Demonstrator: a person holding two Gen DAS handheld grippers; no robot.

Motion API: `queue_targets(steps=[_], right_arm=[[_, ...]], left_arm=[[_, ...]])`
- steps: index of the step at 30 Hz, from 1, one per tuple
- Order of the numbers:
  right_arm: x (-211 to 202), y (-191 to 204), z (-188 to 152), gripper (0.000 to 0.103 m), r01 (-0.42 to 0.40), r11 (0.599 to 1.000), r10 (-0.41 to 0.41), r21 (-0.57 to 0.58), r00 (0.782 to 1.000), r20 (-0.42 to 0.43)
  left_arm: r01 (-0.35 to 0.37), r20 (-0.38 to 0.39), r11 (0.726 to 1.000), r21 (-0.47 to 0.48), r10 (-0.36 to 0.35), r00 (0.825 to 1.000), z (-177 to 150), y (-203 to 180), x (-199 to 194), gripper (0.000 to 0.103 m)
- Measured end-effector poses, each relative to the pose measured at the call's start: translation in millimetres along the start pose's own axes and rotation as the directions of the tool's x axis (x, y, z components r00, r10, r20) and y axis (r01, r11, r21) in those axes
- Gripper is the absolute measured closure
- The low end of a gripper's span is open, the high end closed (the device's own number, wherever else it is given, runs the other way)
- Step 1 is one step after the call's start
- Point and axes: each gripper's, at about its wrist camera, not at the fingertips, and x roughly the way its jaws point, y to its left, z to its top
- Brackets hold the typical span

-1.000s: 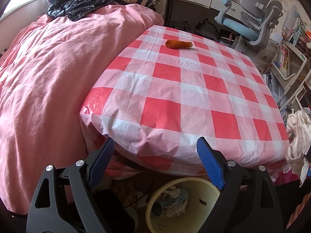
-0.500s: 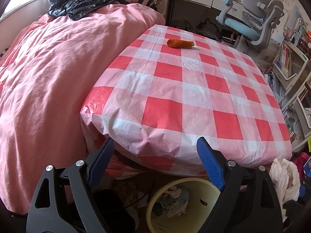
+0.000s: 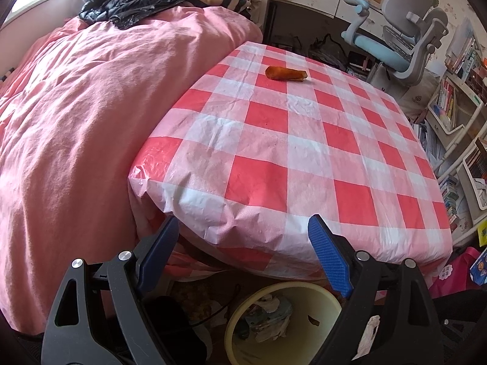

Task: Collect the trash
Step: 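Move the right tool holding the white wrapper over the yellow bin, then open the right tool to drop the white wrapper into the bin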

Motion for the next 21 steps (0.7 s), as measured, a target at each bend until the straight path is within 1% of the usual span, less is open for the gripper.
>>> queue_targets(steps=[7, 17, 18, 20, 21], right_arm=[[7, 7, -6, 0.065, 0.006, 0.999, -0.008, -0.037, 0.999, -0.048], [12, 13, -11, 0.065, 0.014, 0.997, -0.020, -0.071, 0.997, -0.081], [12, 13, -12, 0.064, 0.015, 0.997, -0.021, -0.071, 0.996, -0.085], [13, 13, -12, 0.056, 0.025, 0.997, -0.031, -0.072, 0.996, -0.085], [14, 13, -11, 0.056, 0.024, 0.997, -0.030, -0.071, 0.996, -0.085]], left_arm=[[0.002, 0.000, 1.000, -0.006, -0.002, 1.000, 0, 1, 0, 0.020], [0.007, -0.003, 1.000, -0.007, -0.007, 1.000, 1, 1, 0, 0.020], [0.007, -0.003, 1.000, -0.008, -0.007, 1.000, 1, 1, 0, 0.020], [0.006, -0.003, 1.000, -0.008, -0.006, 1.000, 1, 1, 0, 0.020], [0.007, -0.003, 1.000, -0.009, -0.007, 1.000, 1, 1, 0, 0.020]])
